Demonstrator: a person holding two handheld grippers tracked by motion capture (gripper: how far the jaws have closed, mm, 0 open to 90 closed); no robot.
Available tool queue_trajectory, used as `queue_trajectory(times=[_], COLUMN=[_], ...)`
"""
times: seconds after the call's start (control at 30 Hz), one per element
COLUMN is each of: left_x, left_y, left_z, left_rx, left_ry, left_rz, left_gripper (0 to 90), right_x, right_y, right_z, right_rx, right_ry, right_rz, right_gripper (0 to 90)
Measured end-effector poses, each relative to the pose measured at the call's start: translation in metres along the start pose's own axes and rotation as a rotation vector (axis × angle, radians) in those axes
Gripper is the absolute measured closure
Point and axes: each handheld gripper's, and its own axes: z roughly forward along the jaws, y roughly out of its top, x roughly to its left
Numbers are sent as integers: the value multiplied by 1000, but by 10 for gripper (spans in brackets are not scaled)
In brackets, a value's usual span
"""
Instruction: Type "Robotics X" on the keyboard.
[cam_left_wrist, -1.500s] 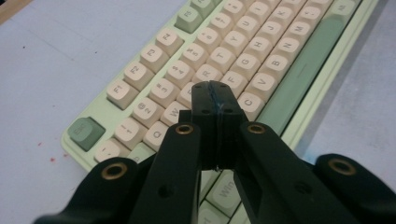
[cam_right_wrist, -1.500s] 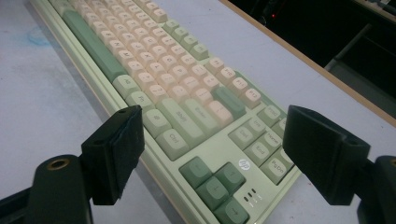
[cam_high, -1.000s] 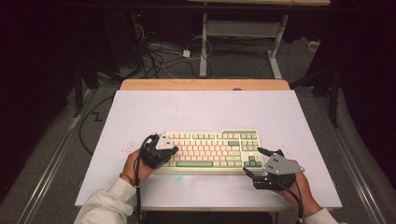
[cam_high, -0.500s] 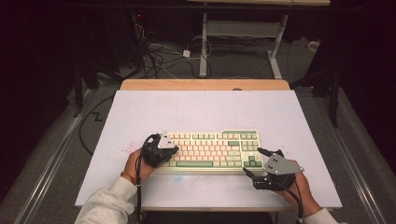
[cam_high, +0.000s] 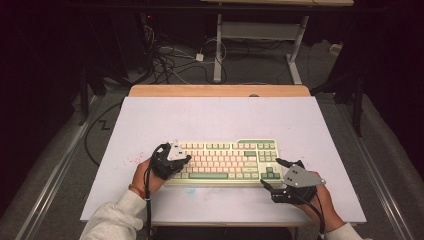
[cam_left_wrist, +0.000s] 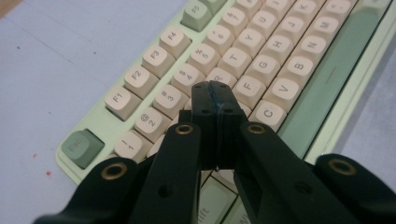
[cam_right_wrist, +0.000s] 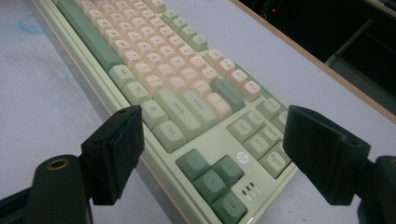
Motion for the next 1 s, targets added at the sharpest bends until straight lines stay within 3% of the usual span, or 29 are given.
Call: queue_trajectory(times=[0.4,1.0], left_x=[-4,-12], left_y=[2,4], left_z=[-15,-30], left_rx=[-90,-148], left_ry=[33,-5], left_rz=[10,32], left_gripper=[876,876], right_x=[-1,0], right_y=[1,2], right_z=[-2,-3], right_rx=[-10,-14], right_ry=[-4,-5], right_rz=[3,-3], right_gripper=[212,212])
